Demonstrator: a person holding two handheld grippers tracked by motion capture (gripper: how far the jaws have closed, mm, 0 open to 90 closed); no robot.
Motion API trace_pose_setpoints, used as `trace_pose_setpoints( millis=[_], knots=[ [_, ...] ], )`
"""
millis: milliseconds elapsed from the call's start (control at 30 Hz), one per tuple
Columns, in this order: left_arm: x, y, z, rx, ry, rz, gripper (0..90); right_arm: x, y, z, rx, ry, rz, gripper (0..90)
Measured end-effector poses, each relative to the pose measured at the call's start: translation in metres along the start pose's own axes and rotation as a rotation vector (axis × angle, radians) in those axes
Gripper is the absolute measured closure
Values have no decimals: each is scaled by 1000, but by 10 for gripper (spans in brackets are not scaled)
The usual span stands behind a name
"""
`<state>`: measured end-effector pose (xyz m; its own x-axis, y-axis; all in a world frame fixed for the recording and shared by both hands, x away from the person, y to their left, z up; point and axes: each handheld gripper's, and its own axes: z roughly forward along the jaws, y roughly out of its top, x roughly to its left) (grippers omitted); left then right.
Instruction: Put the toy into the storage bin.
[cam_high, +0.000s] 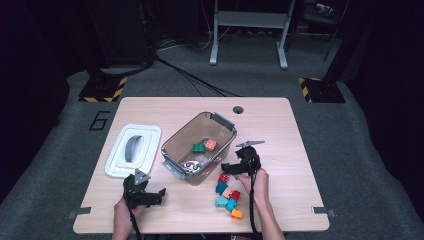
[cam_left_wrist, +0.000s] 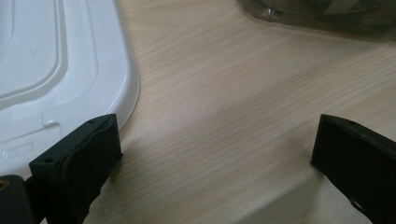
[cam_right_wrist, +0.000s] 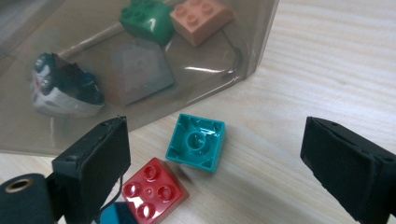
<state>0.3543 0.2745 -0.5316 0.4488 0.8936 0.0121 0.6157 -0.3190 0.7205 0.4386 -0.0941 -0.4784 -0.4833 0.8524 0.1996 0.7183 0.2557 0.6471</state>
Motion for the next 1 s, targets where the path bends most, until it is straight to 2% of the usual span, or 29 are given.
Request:
trace_pose_setpoints(
  millis=[133,233,333,467,533,567,667,700,800,1000],
  knots=[
    [0,0,0,0,0,1,13,0,-3,7,16,-5,7,79],
    [0,0,0,2,-1,3,13,1,-5,16,30,-15,2,114],
    [0,0,0,5,-3,1,13,3,-5,19,23,-30,12,188],
    [0,0,0,0,-1,-1,13,5,-4,21,11,-34,-4,256],
    [0,0,0,0,-1,-2,13,8,-4,23,27,-36,-20,326],
    [0,0,0,1,-1,-1,13,9,-4,25,37,-45,-30,405],
    [0,0,0,0,-1,-2,13,10,-4,26,38,-46,-20,451],
    [0,0,0,0,-2,-2,13,9,-5,25,40,-48,-21,493],
    [0,0,0,0,-2,-1,13,8,-6,25,42,-43,-25,547],
    [0,0,0,-1,-1,-1,13,5,-9,25,47,-52,-34,578]
  ],
)
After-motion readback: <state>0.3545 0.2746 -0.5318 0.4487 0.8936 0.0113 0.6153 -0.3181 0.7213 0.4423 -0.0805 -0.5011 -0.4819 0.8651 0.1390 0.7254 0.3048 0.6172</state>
